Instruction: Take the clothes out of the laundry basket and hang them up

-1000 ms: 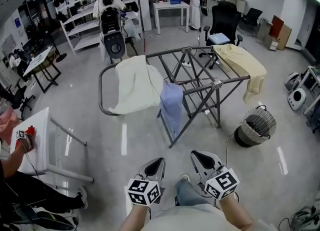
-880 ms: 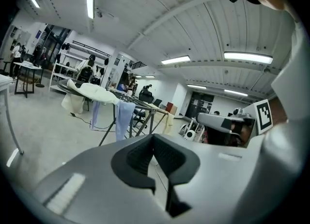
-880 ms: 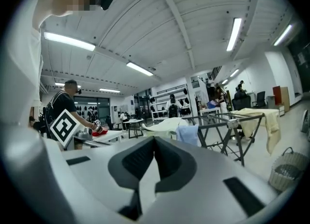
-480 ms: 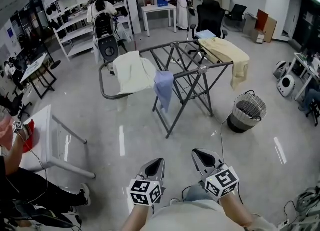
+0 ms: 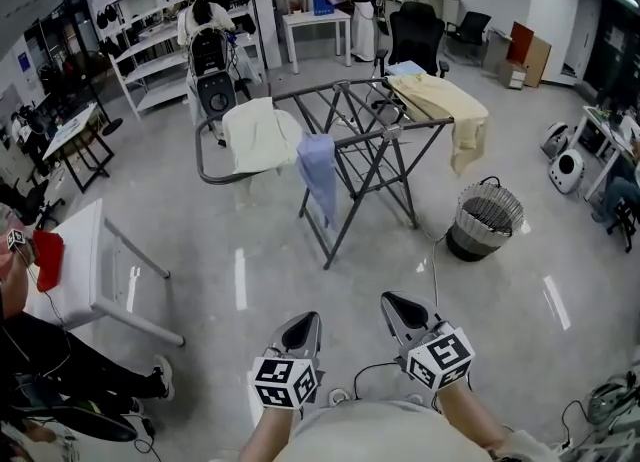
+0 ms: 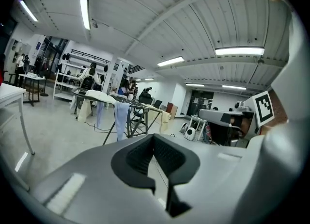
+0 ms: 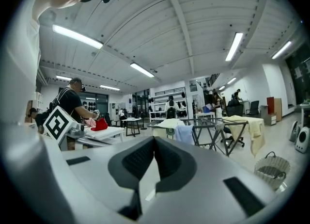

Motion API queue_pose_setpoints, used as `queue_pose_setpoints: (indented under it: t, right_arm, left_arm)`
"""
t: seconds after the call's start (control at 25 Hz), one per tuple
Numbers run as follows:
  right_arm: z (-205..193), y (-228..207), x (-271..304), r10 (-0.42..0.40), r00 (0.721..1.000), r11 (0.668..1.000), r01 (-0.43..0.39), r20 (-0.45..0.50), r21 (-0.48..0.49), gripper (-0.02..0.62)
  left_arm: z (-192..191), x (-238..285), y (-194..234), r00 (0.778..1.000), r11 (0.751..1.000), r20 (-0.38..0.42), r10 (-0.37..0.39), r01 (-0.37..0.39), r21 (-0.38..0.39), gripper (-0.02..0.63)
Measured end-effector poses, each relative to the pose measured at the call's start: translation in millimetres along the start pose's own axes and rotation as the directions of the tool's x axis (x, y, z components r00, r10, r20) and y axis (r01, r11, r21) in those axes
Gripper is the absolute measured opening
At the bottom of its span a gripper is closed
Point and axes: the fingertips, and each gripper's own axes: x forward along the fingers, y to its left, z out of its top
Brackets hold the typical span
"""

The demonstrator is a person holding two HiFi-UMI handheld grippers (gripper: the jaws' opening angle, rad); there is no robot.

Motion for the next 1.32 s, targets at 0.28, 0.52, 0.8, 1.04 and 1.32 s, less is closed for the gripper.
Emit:
queue_pose_setpoints:
  t: [0.28,0.52,0.8,1.04,1.32]
  right_arm:
    - [-6.5,-0.3,-12.2,-0.008,1.0,1.0,0.008,0.006,0.004,0.002]
    - [-9.5,-1.9,-17.1,-0.04,0.999,0.999,0.04,0.009,-0.012,0.0]
    - [-7.5,3.5,-14.3,-0.035,0.999,0.999,0.036,0.035,-0.006,0.0]
    - [-0.9,13.2,-13.1,-0.018,0.999,1.0,0.018,0.042,-0.001,0.0]
    - [-5.8,25.6,-3.3,0.005,0.998,1.0,-0.005,0.058,0.014,0.0]
  left_arm:
    - [-2.6,-5.7,-17.7,1.0,1.0,0.006,-0.014,0.014,0.019,0.012]
    - [-5.2,-9.2,-23.7,1.0,0.999,0.003,-0.031,0.031,0.028,0.012]
    - [-3.4,-9.8,-23.1,0.999,0.999,0.017,-0.041,0.041,0.022,0.012]
    - [2.3,-12.6,-25.3,0.998,0.998,0.02,-0.052,0.051,0.02,0.012]
    - [-2.1,-14.3,-18.5,0.997,0.998,0.027,-0.066,0.066,0.019,0.012]
